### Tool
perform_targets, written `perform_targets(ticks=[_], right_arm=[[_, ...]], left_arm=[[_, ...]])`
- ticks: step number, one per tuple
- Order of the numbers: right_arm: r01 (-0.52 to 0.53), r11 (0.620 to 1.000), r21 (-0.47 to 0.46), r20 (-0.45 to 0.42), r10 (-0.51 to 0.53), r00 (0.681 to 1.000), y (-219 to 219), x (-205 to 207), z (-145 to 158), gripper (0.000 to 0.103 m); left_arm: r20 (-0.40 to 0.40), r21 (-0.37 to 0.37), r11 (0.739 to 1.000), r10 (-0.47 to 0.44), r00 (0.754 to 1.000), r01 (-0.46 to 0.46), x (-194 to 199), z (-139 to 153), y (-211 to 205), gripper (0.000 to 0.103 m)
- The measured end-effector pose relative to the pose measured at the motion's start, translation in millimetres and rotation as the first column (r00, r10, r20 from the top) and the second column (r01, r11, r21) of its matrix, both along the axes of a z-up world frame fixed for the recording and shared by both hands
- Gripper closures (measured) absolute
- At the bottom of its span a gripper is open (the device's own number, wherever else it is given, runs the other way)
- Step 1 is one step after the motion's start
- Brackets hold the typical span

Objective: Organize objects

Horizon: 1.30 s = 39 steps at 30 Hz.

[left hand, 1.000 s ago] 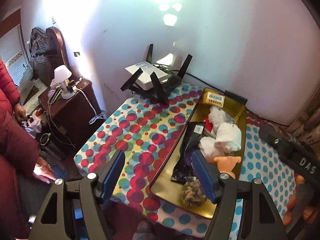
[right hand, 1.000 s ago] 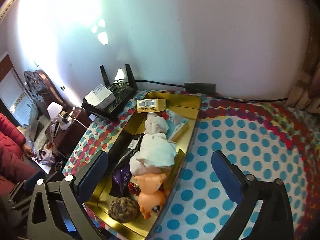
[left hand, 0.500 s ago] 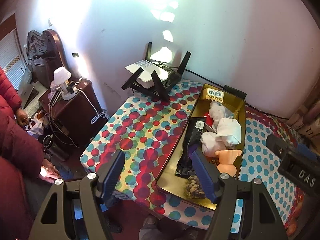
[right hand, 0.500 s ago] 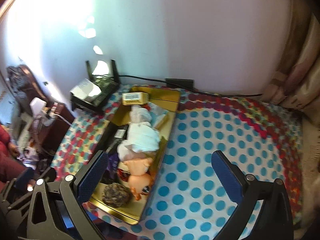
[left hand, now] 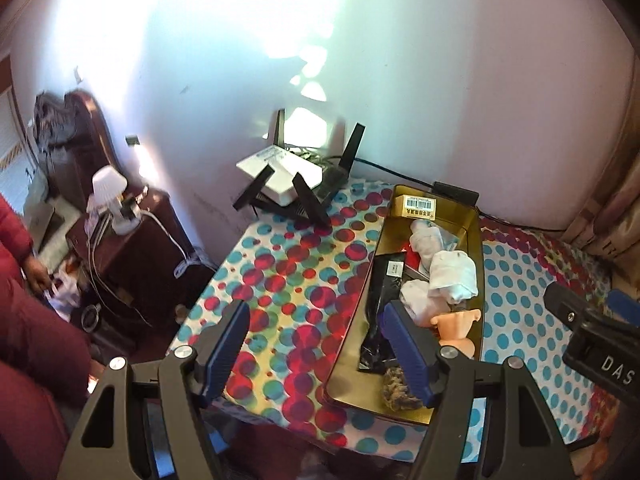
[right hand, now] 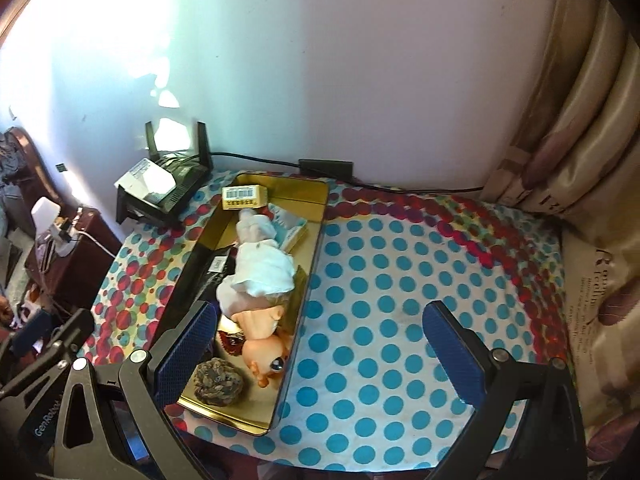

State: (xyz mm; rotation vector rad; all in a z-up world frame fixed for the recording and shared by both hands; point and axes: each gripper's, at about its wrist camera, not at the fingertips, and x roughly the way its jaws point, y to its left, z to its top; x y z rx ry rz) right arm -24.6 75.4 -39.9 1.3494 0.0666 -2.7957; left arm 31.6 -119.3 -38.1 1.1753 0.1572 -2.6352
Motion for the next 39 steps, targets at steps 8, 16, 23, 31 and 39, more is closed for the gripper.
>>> perform_targets(ticks=[8, 16, 23, 31, 39], right_arm=[[0.012, 1.0, -0.003, 0.004, -0.012, 1.0, 1, 7, 5, 0.0], [0.006, 1.0, 0.024, 0.002, -0.006, 1.0, -8, 11, 4, 0.0], [0.021, 0.999, 0.027, -0.005, -0.02, 1.0, -10, 12, 3, 0.0], [0.023, 1.0, 0.017, 0.004, -0.023, 1.0, -12, 10, 0, 0.0], [0.019, 1.0, 0.009, 0.019, -0.019, 1.0, -11, 9, -4, 0.0]], left_arm=[[-0.012, -0.004, 1.0, -0.028, 1.0, 0.028, -2, 2, 0, 0.031], [0.018, 0.0, 0.999, -0.034, 0.999, 0.034, -3, -2, 1, 0.032], [0.013, 0.037, 0.999, -0.038, 0.999, 0.037, 2, 2, -2, 0.032], [0.019, 0.028, 0.999, -0.043, 0.999, 0.043, 1, 4, 0, 0.032], [0.007, -0.009, 0.998, -0.057, 0.998, 0.057, 0, 7, 5, 0.032]])
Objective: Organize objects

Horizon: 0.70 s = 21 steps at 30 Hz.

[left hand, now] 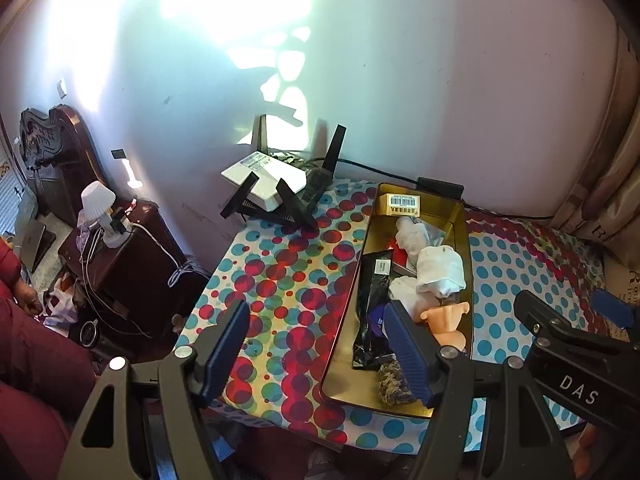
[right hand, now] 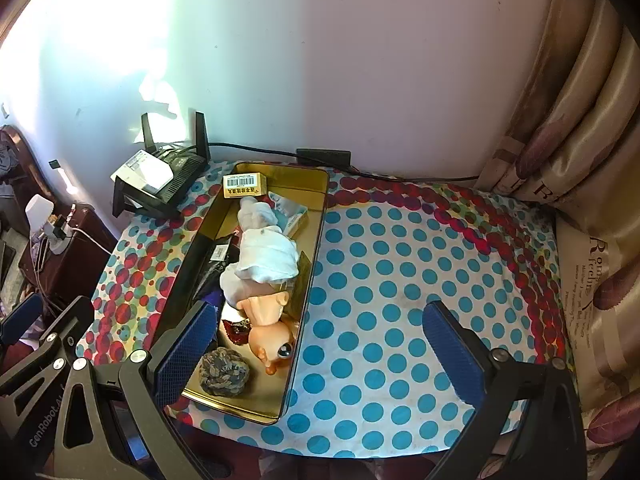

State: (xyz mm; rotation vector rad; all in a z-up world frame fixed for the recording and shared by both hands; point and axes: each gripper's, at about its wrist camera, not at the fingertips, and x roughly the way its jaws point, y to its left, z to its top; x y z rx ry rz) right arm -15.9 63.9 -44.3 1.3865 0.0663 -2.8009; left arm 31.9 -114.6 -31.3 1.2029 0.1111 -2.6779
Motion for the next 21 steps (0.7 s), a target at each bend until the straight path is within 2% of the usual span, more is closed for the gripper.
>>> perform_targets(ticks=[8, 21], right_arm=[[0.0, 1.0, 0.006, -0.003, 0.001, 1.0, 0.7, -1.4, 0.8, 0.0], [-0.008, 1.0, 0.005, -0.01, 0.009, 1.0, -0.3, -3.4, 0.9, 0.0]], left_arm=[[-0.019, 0.004, 1.0, 0.014, 1.0, -0.014, 0.4, 3.0, -3.5, 0.032], [-0.009, 0.055, 0.999, 0.001, 1.0, -0.001, -6.3, -2.1, -5.5, 0.032]])
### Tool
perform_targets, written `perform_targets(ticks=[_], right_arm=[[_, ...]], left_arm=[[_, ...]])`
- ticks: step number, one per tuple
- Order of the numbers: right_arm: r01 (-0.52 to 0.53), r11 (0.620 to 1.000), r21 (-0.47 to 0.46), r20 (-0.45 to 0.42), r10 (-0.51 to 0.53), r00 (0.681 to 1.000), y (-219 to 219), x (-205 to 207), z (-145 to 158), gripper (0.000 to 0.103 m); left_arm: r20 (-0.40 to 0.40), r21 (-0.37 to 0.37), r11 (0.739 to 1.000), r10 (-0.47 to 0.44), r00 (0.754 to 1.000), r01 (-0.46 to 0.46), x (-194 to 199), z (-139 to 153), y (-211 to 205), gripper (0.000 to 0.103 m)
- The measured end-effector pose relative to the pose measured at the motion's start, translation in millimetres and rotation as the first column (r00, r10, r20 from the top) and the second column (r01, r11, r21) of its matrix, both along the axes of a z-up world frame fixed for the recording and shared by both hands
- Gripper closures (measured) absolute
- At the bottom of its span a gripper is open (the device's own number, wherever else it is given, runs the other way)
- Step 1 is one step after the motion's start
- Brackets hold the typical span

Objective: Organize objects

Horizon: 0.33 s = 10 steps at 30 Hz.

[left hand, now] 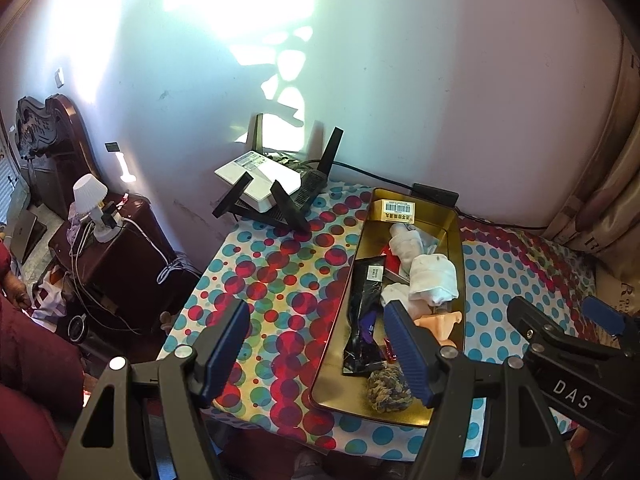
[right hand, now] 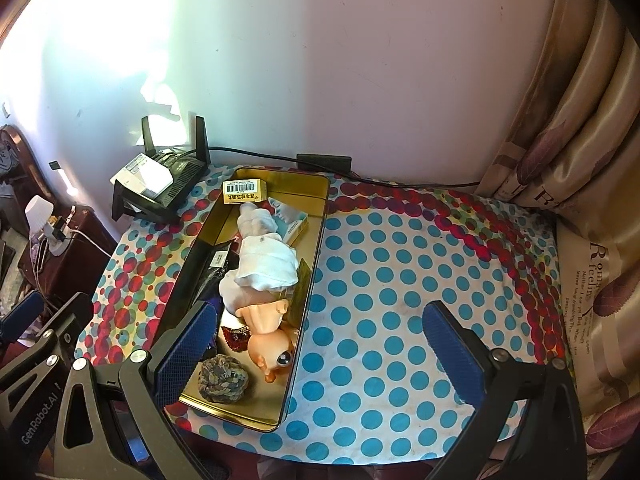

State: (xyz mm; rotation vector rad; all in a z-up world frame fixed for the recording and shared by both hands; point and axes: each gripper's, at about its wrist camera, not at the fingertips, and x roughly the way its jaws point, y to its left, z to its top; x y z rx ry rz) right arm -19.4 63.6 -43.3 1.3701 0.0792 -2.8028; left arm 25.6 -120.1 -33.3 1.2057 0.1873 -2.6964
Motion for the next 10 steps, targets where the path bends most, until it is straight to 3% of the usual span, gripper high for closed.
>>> perform_targets(ticks=[10], right_arm=[[-0.006, 1.0, 0.006, -0.006, 0.006, 1.0, -0.9, -4.5, -0.1, 0.0]], left_arm=[[-0.005, -0.009, 1.0, 0.027, 1.0, -0.027, -2.8, -2.1, -3.9, 0.032]])
